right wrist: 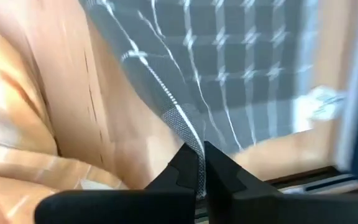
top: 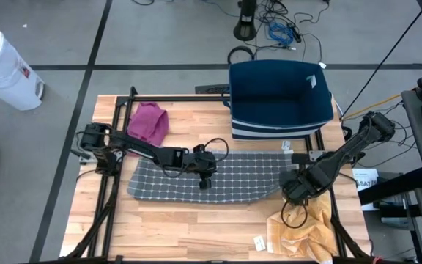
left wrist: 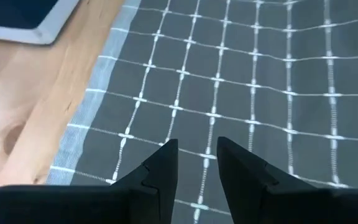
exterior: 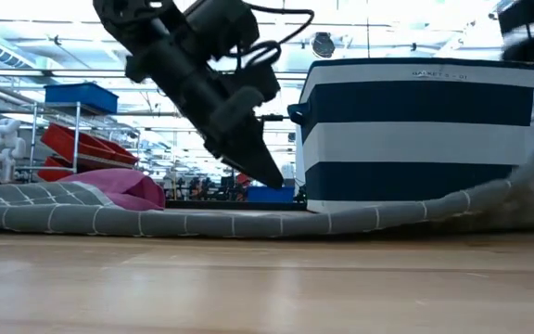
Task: Fold towel
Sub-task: Fold the gray checkered towel
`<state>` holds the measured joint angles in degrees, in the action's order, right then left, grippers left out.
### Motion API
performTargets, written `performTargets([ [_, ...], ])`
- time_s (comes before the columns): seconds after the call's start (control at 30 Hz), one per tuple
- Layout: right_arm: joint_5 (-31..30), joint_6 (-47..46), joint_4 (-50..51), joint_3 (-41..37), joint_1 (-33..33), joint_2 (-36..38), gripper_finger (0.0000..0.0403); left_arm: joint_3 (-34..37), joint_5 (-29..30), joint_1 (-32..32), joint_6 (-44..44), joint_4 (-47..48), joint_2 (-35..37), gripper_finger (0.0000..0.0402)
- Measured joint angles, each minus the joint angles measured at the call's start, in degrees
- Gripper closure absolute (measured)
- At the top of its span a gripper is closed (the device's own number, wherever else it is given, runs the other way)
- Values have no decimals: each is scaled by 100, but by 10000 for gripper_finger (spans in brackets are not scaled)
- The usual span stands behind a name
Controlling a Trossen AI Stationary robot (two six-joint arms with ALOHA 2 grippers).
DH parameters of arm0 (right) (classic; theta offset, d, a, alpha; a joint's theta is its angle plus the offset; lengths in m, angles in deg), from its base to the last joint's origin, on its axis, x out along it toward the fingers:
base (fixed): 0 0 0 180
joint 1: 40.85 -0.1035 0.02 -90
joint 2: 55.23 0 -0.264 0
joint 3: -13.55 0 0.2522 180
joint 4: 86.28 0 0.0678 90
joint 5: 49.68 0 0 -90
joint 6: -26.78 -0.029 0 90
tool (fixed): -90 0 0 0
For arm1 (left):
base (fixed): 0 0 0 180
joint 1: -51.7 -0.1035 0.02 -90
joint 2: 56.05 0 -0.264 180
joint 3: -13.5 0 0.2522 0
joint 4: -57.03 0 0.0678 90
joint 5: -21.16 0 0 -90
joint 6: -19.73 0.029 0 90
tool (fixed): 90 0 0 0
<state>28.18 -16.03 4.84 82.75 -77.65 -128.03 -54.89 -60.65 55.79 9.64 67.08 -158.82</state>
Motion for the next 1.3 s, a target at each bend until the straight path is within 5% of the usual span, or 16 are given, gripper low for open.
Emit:
performTargets([
  [0.23,-1281,-158,1137,1646,-285,4,402,-2,-88,-200,-145,-809,-559,282],
  [0.4,-1659,-58,1255,2248,-388,4,403,-216,-439,-317,-246,-1336,-1088,282],
  [0.63,-1685,90,1274,2291,-382,2,403,-1164,-761,-285,-17,-1375,-1870,282],
  [0.9,-1807,260,1266,2291,-382,2,403,-1974,-500,-353,449,-1375,-1955,282],
  [1.1,-1982,343,1266,2291,-382,2,403,-2151,-459,-490,469,-1342,-1962,282],
  [1.3,-1643,303,1265,2291,-382,2,403,-2144,-452,-447,493,-229,-1846,282],
])
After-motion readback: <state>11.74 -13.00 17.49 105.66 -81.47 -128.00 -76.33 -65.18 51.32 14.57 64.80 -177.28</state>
